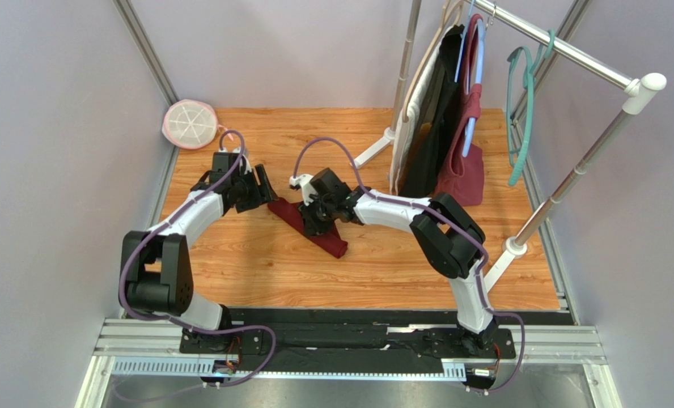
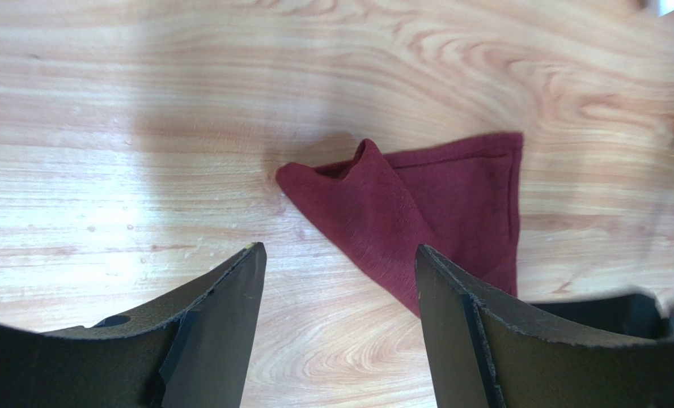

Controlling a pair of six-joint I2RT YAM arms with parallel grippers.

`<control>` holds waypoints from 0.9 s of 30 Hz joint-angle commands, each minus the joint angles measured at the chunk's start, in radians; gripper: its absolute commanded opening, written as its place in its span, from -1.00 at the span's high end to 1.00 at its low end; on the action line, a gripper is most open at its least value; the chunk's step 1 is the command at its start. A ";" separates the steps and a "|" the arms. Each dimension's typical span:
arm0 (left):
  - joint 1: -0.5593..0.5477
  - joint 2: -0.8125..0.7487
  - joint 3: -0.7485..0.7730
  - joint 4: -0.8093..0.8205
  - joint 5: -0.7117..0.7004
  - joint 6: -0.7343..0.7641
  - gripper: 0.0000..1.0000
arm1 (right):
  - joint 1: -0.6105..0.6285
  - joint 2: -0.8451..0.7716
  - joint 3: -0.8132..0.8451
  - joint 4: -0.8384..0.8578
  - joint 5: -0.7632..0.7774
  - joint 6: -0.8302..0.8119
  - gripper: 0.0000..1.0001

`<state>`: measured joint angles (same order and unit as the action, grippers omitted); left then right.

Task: Fold the napkin, place the utensils inside, and roll it up
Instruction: Roll the napkin with the utensil

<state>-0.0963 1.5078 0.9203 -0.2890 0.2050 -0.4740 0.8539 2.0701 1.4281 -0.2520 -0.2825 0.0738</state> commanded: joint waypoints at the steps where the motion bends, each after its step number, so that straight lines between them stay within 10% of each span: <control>1: 0.003 -0.057 -0.026 0.033 -0.009 -0.011 -0.47 | -0.065 0.028 0.026 -0.084 -0.302 0.150 0.57; 27: 0.003 0.120 -0.014 0.097 0.046 -0.012 -0.40 | -0.199 0.251 0.054 0.108 -0.718 0.411 0.56</control>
<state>-0.0963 1.6054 0.8669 -0.2108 0.2295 -0.4797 0.6628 2.2803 1.4921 -0.1658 -0.9836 0.4358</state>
